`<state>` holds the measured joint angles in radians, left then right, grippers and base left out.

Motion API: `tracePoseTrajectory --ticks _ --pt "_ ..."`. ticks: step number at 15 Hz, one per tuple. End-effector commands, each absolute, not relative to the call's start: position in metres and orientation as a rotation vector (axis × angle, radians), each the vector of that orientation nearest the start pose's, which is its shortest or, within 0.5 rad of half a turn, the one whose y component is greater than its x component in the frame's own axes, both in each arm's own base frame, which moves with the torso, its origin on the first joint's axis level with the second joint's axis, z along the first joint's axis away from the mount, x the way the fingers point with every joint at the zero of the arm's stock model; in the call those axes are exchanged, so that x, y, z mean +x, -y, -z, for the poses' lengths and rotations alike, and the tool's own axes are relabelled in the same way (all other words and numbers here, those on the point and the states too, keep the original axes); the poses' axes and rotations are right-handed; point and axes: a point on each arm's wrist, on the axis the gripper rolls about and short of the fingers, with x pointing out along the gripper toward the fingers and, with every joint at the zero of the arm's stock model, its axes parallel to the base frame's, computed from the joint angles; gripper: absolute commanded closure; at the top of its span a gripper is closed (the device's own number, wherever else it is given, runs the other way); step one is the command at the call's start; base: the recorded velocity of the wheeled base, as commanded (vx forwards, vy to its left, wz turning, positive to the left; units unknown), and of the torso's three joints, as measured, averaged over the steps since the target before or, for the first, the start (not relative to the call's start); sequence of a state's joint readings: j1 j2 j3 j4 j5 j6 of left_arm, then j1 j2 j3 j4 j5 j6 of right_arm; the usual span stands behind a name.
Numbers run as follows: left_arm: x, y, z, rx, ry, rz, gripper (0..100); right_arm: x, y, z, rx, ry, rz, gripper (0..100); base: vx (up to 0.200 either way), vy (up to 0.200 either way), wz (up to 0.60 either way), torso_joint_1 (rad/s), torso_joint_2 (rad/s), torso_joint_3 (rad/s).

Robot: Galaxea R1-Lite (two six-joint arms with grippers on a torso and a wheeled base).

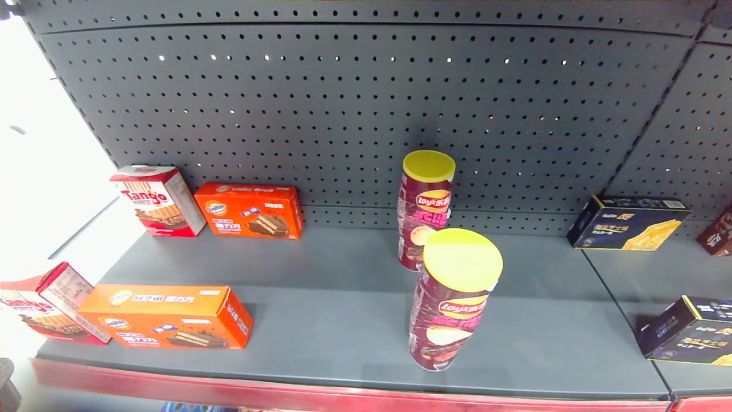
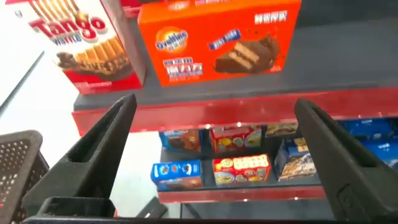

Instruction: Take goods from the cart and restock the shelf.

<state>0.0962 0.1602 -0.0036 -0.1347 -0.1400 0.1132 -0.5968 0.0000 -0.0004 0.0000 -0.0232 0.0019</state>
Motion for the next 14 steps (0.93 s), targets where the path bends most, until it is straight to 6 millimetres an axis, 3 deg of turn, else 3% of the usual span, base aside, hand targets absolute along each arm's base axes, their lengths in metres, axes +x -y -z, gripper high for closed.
tracePoseTrajectory --ticks 1,2,3,5,14 --pt "-0.0163 0.0047 -0.088 0.118 0.03 0.044 0 -0.0192 -0.0124 -0.0755 0.001 0.0 0.62 0 0.0 0.0 0.0 0.0 0.0 0.0" --pt "-0.0163 0.0046 -0.0865 0.119 0.015 0.051 0 -0.0193 -0.0125 -0.0759 0.001 0.002 0.62 0 0.0 0.0 0.0 0.0 0.0 0.0" --pt "-0.0178 0.0025 -0.0838 0.115 0.01 0.179 0 -0.0192 -0.0124 -0.0755 0.001 0.0 0.62 0 0.0 0.0 0.0 0.0 0.0 0.0" --pt "-0.0193 0.0038 -0.0832 0.109 0.025 0.1 0 -0.0193 -0.0125 -0.0759 0.001 0.002 0.62 0 0.0 0.0 0.0 0.0 0.0 0.0" --pt "-0.0232 0.003 -0.0821 0.033 0.066 0.129 0 -0.0193 -0.0125 -0.0759 0.001 0.002 0.62 0 0.0 0.0 0.0 0.0 0.0 0.0"
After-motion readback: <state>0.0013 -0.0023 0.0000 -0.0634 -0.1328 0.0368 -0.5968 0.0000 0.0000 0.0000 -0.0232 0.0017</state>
